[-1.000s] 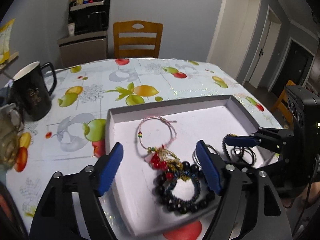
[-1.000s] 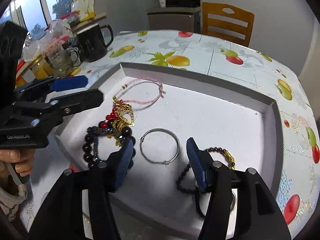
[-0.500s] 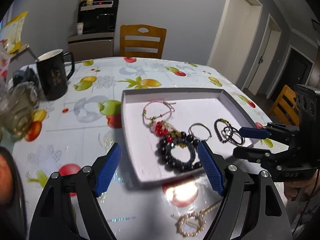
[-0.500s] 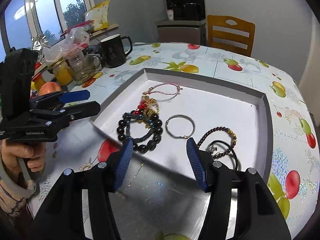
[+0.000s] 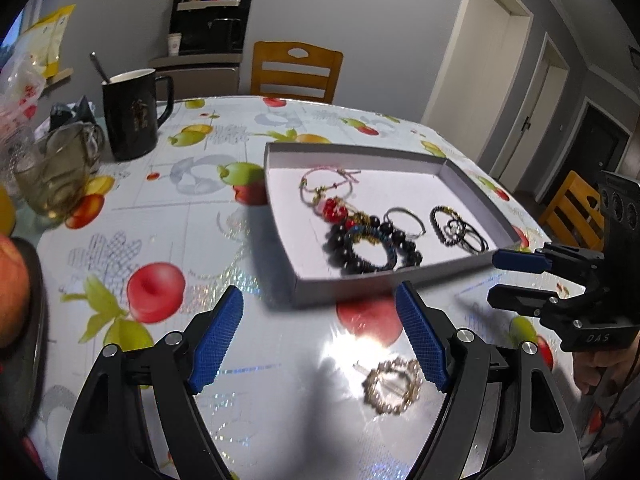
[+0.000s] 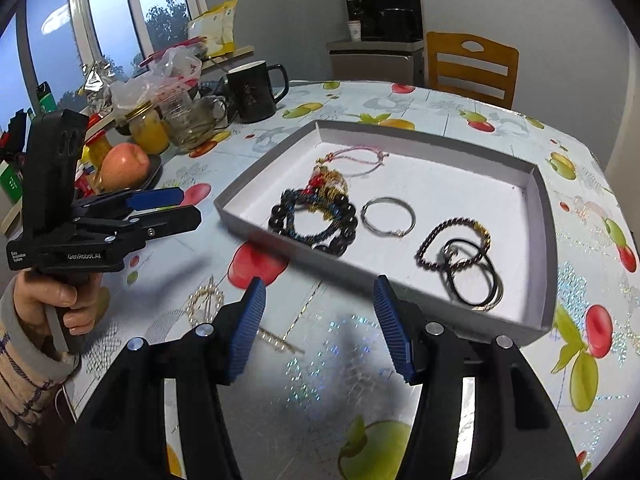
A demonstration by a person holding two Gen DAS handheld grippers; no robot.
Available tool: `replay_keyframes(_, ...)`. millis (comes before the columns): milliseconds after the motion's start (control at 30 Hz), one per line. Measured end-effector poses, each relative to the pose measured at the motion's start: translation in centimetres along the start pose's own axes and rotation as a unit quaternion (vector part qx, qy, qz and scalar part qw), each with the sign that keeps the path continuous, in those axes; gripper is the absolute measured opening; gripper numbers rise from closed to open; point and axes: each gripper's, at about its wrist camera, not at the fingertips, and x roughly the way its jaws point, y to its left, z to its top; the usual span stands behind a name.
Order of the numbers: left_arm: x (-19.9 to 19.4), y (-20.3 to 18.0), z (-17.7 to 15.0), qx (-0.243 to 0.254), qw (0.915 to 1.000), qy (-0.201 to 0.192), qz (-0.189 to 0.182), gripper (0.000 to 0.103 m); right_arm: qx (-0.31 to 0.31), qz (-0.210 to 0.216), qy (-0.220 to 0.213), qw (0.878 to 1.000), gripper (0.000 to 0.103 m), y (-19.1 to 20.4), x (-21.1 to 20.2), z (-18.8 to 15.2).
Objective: Organize jewelry
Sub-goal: 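Grasp the pearl ring brooch with the left tool while the right tool grasps the pearl hair pin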
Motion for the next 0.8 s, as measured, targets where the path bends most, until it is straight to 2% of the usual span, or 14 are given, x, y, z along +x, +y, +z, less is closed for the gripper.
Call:
replay_keyframes(200, 0.1, -0.3, -1.0, 0.008, 0.9999, 0.011, -0.001, 0.079, -0.008, 0.002, 0.011, 1.0, 0.056, 0.5, 0.3, -1.1)
replay_keyframes(367, 0.8, -2.0, -1.8, 0.034, 0.9989, 0.032, -0.012, 0.076, -0.013, 0.009, 0.023, 1.0, 0.056, 0.9, 0.9, -1.7)
replay_keyframes(533, 0.8, -2.5, -2.5, 0.034, 0.9985, 0.04, -0.017, 0.075, -0.042, 0.02, 0.041, 0.998, 0.054, 2.3, 1.6, -2.2)
replay_keyframes(800, 0.1, -2.2, -3.5, 0.029, 0.9983, 0.048, -0.013, 0.075, -0.085, 0.023, 0.071, 0.994, 0.044, 4.2, 3.6, -2.5)
